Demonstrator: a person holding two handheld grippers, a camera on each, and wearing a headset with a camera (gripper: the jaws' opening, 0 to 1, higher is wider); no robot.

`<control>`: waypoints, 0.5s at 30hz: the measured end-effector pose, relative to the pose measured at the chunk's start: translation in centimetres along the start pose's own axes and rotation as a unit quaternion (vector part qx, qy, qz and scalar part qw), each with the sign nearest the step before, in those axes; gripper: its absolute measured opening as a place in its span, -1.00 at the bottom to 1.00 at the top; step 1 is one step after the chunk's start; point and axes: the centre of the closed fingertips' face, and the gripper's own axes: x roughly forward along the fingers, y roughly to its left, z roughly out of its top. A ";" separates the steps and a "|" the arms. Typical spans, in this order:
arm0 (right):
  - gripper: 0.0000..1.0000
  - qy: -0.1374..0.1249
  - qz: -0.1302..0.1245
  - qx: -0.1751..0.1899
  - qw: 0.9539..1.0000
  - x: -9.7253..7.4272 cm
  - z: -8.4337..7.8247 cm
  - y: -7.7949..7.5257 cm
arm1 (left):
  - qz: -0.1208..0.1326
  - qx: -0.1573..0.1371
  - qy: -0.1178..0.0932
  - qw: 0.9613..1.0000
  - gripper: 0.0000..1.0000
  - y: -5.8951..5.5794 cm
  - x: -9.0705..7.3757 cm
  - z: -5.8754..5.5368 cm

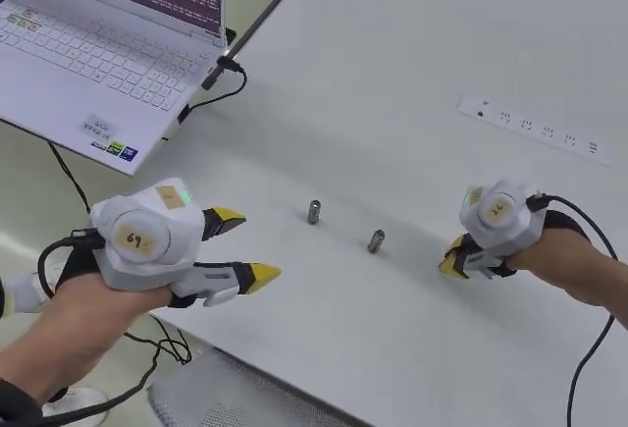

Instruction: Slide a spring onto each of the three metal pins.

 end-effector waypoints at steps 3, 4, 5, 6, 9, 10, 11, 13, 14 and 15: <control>-0.70 0.002 -0.003 0.001 1.000 -0.2 -0.1 -0.1 | -0.001 0.001 -0.001 1.000 -0.16 -0.1 0.1 0.1; -0.70 0.001 -0.004 0.001 1.000 -0.3 -0.1 -0.1 | -0.002 0.001 -0.001 1.000 -0.16 -0.2 0.1 0.1; -0.70 -0.001 -0.006 0.004 1.000 -0.5 -0.1 -0.2 | -0.002 0.001 -0.002 1.000 -0.16 -0.2 0.1 0.2; -0.69 -0.002 -0.007 0.005 1.000 -0.6 -0.1 -0.2 | -0.002 0.001 -0.002 1.000 -0.16 -0.2 0.1 0.2; -0.64 -0.012 -0.017 0.014 1.000 -1.4 0.0 -0.3 | -0.004 0.003 -0.005 1.000 -0.16 -0.4 0.2 0.5; -0.63 -0.014 -0.019 0.017 1.000 -1.6 0.0 -0.3 | -0.005 0.004 -0.006 1.000 -0.16 -0.5 0.2 0.6; -0.61 -0.015 -0.020 0.019 1.000 -1.7 -0.1 -0.3 | -0.005 0.004 -0.006 1.000 -0.16 -0.5 0.2 0.7; -0.59 -0.025 -0.032 0.031 0.999 -2.4 -0.1 -0.3 | -0.006 0.004 -0.010 1.000 -0.16 -0.5 0.3 0.9; -0.58 -0.032 -0.038 0.038 0.998 -2.8 -0.1 -0.2 | -0.007 0.004 -0.012 1.000 -0.16 -0.6 0.3 1.0; -0.58 -0.037 -0.041 0.044 0.998 -3.0 -0.2 -0.1 | -0.008 0.004 -0.014 1.000 -0.16 -0.6 0.3 1.1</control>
